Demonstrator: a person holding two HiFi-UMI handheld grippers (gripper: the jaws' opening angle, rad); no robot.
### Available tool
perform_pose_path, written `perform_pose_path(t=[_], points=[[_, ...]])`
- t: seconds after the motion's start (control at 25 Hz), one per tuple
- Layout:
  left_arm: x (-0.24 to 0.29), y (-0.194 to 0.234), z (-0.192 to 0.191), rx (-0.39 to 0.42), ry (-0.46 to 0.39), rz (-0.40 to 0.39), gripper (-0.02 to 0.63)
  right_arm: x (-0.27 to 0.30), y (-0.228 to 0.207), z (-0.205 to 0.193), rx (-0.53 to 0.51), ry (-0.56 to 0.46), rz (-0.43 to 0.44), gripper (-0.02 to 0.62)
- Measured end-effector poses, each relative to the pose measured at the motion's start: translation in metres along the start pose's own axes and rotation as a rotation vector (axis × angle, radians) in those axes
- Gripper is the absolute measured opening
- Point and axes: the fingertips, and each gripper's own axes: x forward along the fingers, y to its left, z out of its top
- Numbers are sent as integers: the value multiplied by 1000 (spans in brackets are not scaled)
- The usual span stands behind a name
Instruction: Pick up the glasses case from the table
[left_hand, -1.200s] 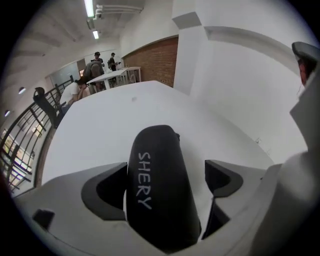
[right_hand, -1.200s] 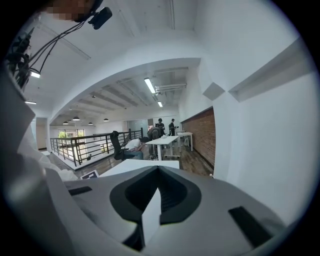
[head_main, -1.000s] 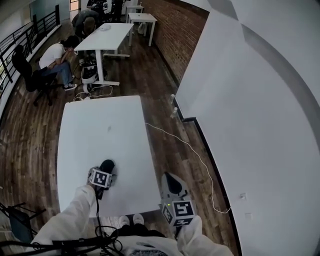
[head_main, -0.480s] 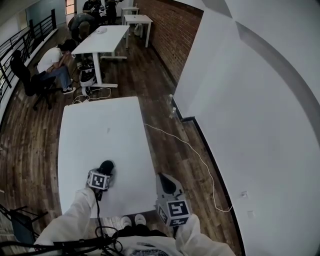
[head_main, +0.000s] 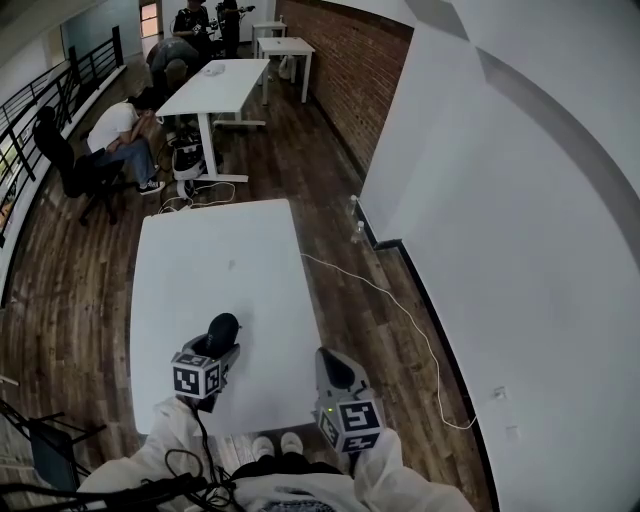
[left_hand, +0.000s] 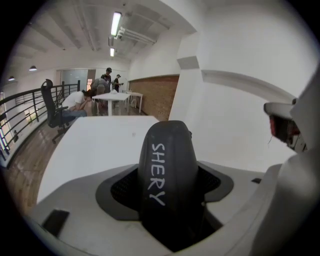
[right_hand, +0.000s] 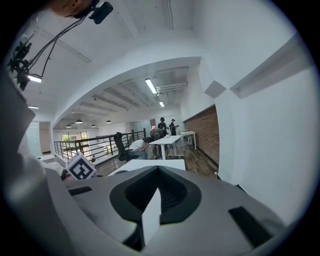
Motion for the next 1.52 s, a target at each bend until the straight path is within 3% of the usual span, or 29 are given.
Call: perform_pose_path(t=[0.24, 0.44, 0.68, 1.52], points=[[-103, -8, 95, 47, -326, 100, 328, 22, 29, 1, 16, -13, 73, 8], [-166, -15, 132, 144, -466, 148, 330, 39, 53, 9, 45, -21, 112, 8], [-181, -13, 127, 196, -479, 203, 330, 45, 66, 27, 59, -61, 149, 6], [-187, -25, 134, 207, -506, 204, 337, 40, 75, 42, -2, -88, 172, 3]])
